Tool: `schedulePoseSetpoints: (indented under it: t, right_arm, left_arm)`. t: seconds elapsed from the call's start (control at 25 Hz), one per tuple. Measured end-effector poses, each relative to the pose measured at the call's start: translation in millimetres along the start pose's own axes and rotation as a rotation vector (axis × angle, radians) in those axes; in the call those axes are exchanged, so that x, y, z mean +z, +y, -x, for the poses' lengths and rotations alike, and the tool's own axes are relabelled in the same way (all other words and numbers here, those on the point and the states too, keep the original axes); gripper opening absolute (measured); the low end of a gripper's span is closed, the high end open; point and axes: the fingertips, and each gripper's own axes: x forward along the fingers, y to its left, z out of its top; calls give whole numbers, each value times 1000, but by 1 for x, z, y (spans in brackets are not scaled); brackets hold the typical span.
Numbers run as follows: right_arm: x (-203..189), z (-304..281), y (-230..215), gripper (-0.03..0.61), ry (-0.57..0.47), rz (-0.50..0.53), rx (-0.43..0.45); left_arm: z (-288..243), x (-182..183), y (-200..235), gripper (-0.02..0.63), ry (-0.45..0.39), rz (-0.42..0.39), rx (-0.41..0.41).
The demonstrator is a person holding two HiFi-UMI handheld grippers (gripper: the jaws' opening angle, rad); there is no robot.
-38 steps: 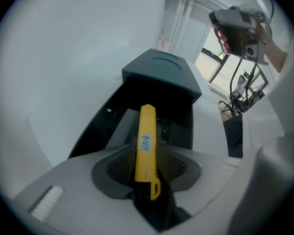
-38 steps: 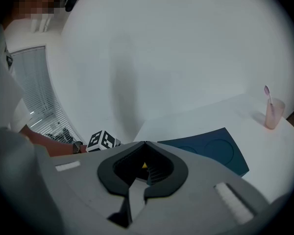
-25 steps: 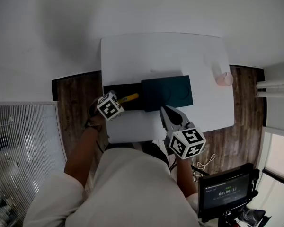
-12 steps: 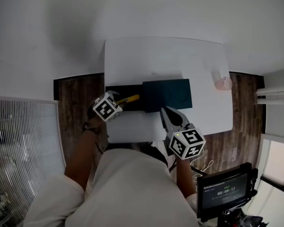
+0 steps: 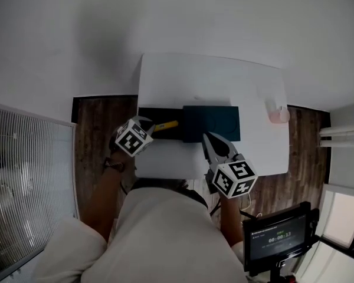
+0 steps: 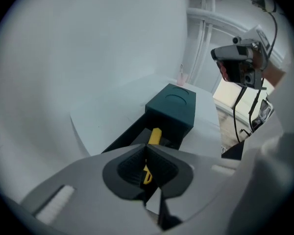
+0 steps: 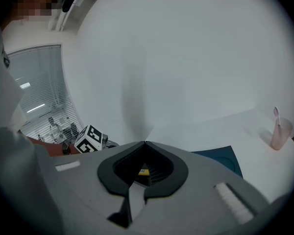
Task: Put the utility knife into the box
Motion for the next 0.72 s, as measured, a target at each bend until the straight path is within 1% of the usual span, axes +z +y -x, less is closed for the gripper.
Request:
schedulePoseSetpoints:
  t: [0.16, 0.28, 0.44, 0.72]
  right_arm:
    - [8, 0, -1, 2, -18, 24, 14]
    - [18, -4, -3, 2, -39, 52, 25]
    - [33, -8, 4, 2, -62, 89, 35]
    - [60, -14, 14, 2, -103, 146, 54]
  left_arm:
    - [8, 8, -4, 0, -51, 8, 46]
    - [14, 21, -4, 0, -120, 12, 88]
    - [30, 36, -4, 0, -219, 36, 125]
    - [63, 70, -3, 0, -373, 21, 188]
